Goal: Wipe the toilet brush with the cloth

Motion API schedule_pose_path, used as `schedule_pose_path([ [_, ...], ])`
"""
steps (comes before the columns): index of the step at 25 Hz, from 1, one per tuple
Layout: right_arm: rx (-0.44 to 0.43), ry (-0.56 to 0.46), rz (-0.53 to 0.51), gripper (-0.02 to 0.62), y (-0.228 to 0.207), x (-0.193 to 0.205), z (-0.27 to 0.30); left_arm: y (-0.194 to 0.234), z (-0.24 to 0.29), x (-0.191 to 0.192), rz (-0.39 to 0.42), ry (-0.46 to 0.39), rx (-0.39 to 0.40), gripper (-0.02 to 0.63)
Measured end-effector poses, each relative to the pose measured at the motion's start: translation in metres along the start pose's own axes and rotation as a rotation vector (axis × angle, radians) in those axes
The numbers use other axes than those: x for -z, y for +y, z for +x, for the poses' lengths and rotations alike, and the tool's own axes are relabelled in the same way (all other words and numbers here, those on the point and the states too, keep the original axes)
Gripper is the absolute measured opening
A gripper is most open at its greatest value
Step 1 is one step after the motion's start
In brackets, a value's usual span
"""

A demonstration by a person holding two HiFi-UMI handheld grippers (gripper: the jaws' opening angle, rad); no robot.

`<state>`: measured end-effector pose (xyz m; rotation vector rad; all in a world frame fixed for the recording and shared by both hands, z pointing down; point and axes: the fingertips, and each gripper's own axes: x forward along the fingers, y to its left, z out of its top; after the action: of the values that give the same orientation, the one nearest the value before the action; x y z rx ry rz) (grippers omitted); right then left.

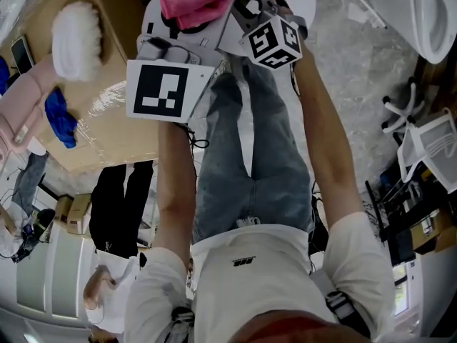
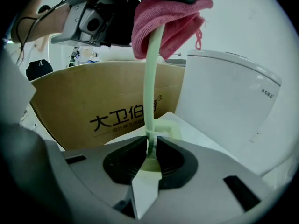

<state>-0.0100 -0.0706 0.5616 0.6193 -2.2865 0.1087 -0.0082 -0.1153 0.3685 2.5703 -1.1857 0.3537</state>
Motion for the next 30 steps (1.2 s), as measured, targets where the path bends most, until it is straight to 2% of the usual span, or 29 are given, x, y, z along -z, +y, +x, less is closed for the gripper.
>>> schedule_pose_path([
  [7,-0.003,0.002,0.001,0.06,0.0,0.0,0.0,0.002,0.0,-0.028,0.002,-0.035,0.016,0.169],
  [11,-0.005,0.001,0.002,0.06,-0.001,0.0,0.0,0.002,0.0,-0.026,0.015,-0.039,0.015,0.166],
  [19,-0.006,-0.003,0.001,0.06,0.001,0.0,0.0,0.0,-0.001,0.008,-0.004,-0.001,-0.004,0.132],
  [26,0.001,-0.012,0.005,0.06,0.0,0.0,-0.001,0.001,0.006,0.047,-0.042,0.035,-0.048,0.125],
  [30,0.005,-0.016,0.009,0.06,0.0,0.001,-0.002,0.001,0.015,0.073,-0.033,0.064,-0.05,0.123],
])
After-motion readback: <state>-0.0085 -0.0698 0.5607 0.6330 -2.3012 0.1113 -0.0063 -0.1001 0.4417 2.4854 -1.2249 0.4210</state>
